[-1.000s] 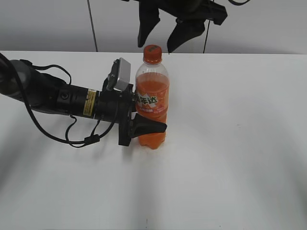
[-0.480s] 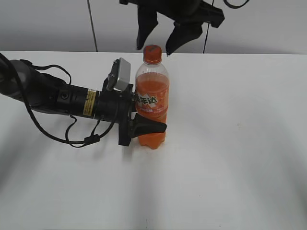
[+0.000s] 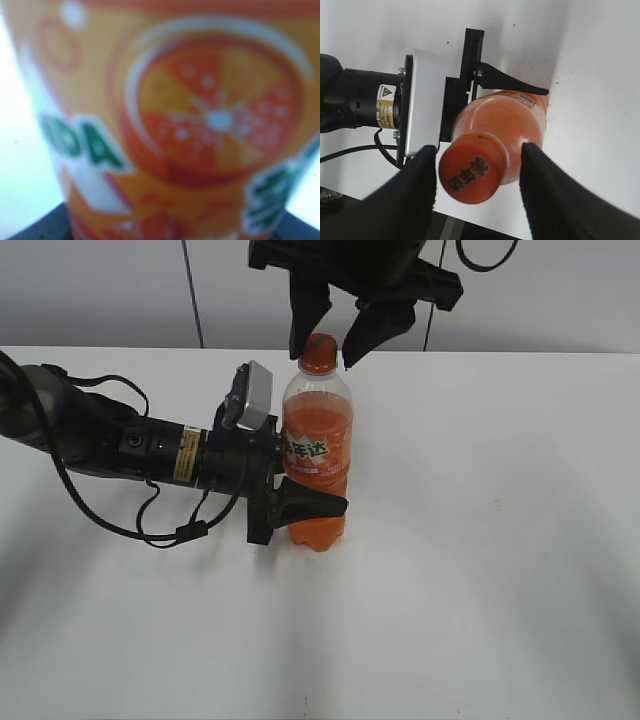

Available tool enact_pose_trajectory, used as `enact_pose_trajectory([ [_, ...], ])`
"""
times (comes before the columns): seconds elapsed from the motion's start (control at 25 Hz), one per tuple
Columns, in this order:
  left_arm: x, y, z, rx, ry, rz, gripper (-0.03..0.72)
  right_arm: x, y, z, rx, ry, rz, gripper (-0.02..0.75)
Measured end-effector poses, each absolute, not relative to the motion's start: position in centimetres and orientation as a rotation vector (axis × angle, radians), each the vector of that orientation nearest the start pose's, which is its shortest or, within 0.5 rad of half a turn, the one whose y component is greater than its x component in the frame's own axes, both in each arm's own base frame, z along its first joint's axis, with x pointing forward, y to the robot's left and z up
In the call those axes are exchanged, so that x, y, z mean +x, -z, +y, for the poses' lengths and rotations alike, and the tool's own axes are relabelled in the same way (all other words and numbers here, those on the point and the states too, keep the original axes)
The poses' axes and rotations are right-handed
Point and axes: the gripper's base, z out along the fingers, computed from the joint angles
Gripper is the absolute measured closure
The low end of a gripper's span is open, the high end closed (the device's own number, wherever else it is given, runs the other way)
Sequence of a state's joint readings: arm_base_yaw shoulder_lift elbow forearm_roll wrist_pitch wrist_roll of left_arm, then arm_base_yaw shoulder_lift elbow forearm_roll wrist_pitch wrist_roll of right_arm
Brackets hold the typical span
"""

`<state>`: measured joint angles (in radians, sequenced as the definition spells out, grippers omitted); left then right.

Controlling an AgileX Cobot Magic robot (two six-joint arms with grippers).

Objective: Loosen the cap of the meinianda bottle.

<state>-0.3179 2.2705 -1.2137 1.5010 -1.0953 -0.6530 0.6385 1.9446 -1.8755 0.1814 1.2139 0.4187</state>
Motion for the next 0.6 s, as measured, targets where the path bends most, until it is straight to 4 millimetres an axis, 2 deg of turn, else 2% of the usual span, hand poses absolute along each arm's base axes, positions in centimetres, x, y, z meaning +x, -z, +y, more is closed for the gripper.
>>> enact_pose_trajectory([
  [0.2, 35.46, -8.86, -20.15, 1.438, 1.016, 1.482, 0.288, 32.99, -31.50, 26.46, -0.274, -0.501, 2.854, 0.449],
  [0.4, 35.46, -8.86, -20.15, 1.438, 1.016, 1.482, 0.288, 32.99, -31.50, 26.45, -0.316, -0.494, 2.845, 0.451],
  [0.6, 35.46, -8.86, -20.15, 1.438, 1.016, 1.482, 0.288, 32.98, -31.51, 26.47, -0.483, -0.474, 2.806, 0.452],
])
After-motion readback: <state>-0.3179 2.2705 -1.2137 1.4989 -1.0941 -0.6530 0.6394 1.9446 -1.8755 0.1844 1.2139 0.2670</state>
